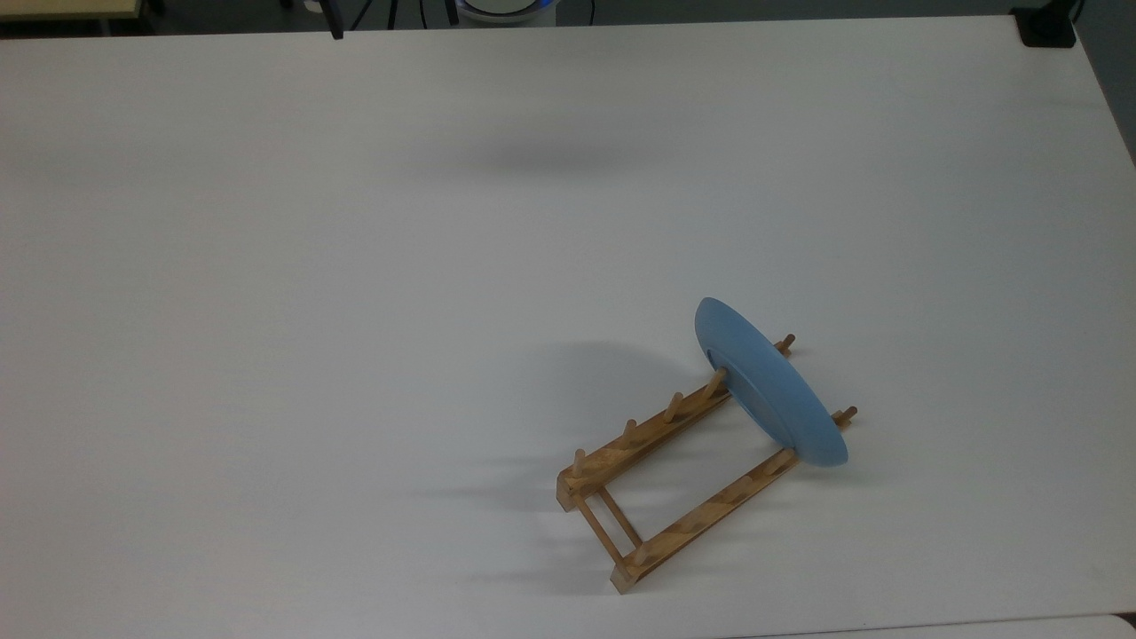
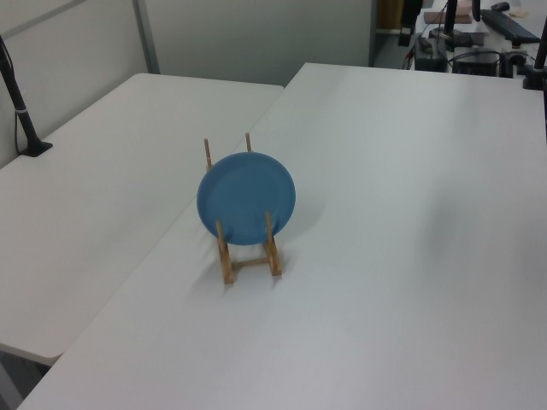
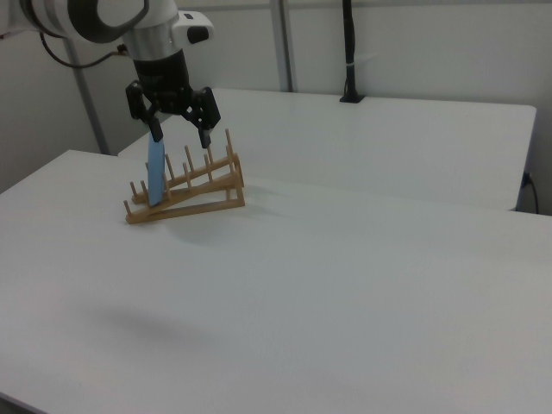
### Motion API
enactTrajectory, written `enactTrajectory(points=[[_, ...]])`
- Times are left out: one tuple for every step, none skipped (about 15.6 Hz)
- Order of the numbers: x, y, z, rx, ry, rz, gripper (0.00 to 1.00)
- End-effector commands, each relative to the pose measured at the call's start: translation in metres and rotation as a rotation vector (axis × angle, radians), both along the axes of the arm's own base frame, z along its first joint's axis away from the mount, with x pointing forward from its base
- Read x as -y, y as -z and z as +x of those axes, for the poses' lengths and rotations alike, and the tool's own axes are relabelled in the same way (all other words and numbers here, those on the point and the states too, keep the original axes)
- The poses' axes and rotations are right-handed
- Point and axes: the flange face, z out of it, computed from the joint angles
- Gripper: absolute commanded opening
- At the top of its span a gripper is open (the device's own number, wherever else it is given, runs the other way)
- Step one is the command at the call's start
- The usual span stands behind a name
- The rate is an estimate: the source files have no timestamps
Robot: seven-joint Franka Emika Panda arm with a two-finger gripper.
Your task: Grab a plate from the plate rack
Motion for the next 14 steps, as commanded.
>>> enactTrajectory(points=[[-0.017,0.008,0.014,0.04,-0.175,-0.079,1.0],[-0.029,0.003,0.019,0.086,-0.16,-0.094,1.0],[-0.036,0.001,0.024,0.128,-0.104,-0.087,1.0],[-0.047,0.005,0.034,0.163,-0.055,-0.079,1.0],[-0.066,0.008,0.043,0.201,-0.033,-0.08,1.0],[-0.079,0.012,0.049,0.23,-0.016,-0.09,1.0],[-0.087,0.016,0.054,0.248,-0.009,-0.095,1.0],[-0.104,0.019,0.058,0.264,-0.027,-0.09,1.0],[-0.121,0.024,0.062,0.279,-0.039,-0.083,1.0],[-0.138,0.025,0.066,0.3,-0.023,-0.068,1.0],[-0.153,0.031,0.072,0.318,0.002,-0.062,1.0],[-0.168,0.041,0.077,0.339,0.016,-0.072,1.0],[-0.185,0.048,0.082,0.371,0.039,-0.074,1.0],[-0.199,0.055,0.086,0.403,0.069,-0.07,1.0]])
